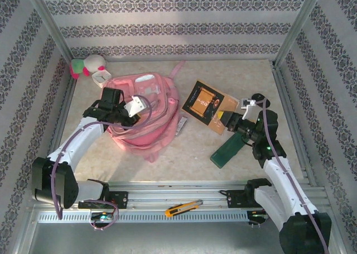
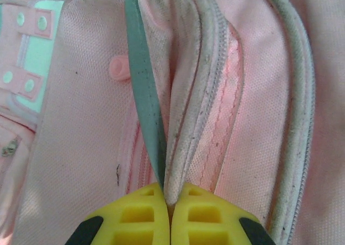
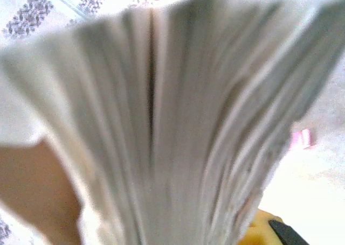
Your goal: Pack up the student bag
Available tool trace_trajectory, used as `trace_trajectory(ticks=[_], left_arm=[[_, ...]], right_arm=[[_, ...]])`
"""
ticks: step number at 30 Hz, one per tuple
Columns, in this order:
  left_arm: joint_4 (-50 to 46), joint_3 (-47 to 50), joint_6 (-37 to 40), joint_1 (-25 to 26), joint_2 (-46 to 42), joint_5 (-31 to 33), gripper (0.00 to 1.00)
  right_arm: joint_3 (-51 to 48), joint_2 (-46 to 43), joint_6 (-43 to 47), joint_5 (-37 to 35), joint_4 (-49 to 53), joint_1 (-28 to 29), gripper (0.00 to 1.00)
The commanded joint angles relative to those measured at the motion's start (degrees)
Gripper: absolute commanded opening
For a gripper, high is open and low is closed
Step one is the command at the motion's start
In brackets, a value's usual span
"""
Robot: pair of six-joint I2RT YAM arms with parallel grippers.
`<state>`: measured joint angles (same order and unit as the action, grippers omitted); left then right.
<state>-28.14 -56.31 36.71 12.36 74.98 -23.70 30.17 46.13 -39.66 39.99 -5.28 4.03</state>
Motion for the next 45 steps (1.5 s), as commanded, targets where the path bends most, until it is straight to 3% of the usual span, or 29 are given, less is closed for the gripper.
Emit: trace_trajectory(ticks=[1, 4, 8, 11, 21, 23, 27, 33, 45], left_arm=[[5.78, -3.65, -19.09, 4.62, 1.39, -1.68, 0.0], [7.14, -6.08, -29.59, 7.79, 2.8, 0.37, 0.0], [6.03, -10.41, -40.09, 8.06, 3.71, 1.69, 0.0], [4.85, -13.0, -41.21, 8.07, 3.8, 0.63, 0.0], [1.17, -21.12, -41.23, 5.85, 7.27, -5.13, 0.0], [0.85, -24.09, -42.19, 4.92, 9.0, -7.71, 0.0], [0.87, -27.01, -42.84, 4.27, 10.63, -10.75, 0.0], [2.43, -27.03, -44.23, 2.99, 10.89, -13.56, 0.0], [5.37, -27.19, -46.53, 2.23, 11.54, -18.09, 0.0]], right_arm=[[5.42, -1.1, -4.36, -3.54, 5.39, 0.58, 0.0], [7.93, -2.32, -6.5, -7.73, 12.91, 0.54, 0.0], [8.19, -4.44, -11.63, -9.01, 17.84, 0.69, 0.0], [5.85, -6.79, -17.31, -10.22, 17.05, 2.29, 0.0], [-0.71, -8.08, -30.22, -22.32, 5.65, 17.75, 0.0], [-1.52, -2.03, -34.43, -31.83, -1.54, 29.13, 0.0], [-2.17, 5.88, -37.02, -39.89, -11.83, 36.63, 0.0], [0.54, 17.25, -38.46, -46.72, -21.55, 42.73, 0.0], [8.06, 41.72, -41.94, -49.61, -44.72, 43.98, 0.0]])
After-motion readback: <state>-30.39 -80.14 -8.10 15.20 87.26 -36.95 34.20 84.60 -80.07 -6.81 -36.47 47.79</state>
